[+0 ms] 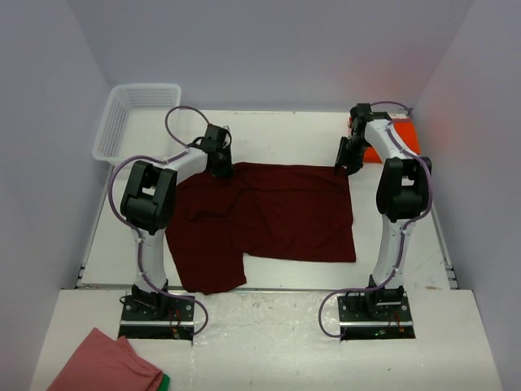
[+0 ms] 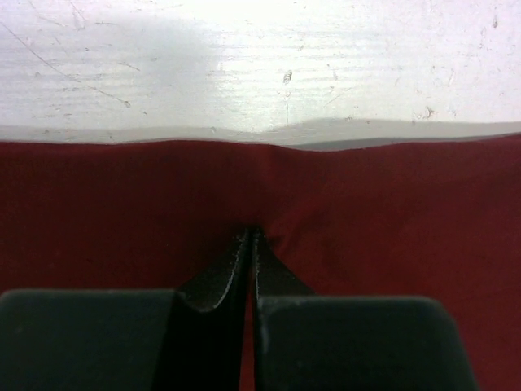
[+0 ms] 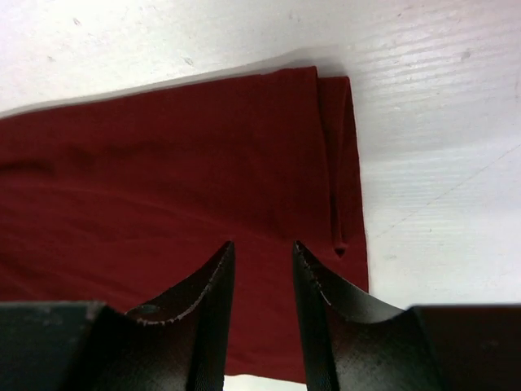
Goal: Fold and stack the t-shirts
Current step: Fold the flattened tshirt in 1/3 of the way
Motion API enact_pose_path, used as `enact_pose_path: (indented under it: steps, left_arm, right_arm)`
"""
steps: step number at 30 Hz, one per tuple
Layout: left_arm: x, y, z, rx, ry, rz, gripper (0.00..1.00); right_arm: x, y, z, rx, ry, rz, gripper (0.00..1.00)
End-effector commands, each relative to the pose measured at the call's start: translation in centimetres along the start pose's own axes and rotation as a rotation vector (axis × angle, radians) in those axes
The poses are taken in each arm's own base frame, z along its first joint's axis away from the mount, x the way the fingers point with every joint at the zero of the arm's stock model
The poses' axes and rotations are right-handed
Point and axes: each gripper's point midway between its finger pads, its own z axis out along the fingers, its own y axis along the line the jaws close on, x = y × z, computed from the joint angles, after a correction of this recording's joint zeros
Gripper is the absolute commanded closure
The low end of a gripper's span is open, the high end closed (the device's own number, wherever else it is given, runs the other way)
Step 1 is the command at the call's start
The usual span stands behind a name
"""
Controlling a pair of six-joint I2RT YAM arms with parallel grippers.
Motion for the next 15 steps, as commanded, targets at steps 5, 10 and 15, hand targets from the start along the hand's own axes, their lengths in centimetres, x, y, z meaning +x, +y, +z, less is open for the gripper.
enact_pose_path:
  steps: [5, 10, 15]
  left_arm:
    - [-1.8, -0.8, -2.4, -0.154, -0.098, 0.132, 0.83]
    - [-2.6, -2.4, -2.5, -0.146, -0.096, 0.148, 0.8]
    - [-2.5, -3.5, -3.3, -0.151, -0.115, 0.172, 0.72]
  right_arm:
    - [-0.2, 0.9, -1.9, 0.05, -0.086, -0.061, 0.64]
    - [0.9, 0.1, -1.6, 0.086, -0.068, -0.049, 0.64]
    - [2.0, -1.0, -1.4, 0.139, -0.056, -0.049, 0.65]
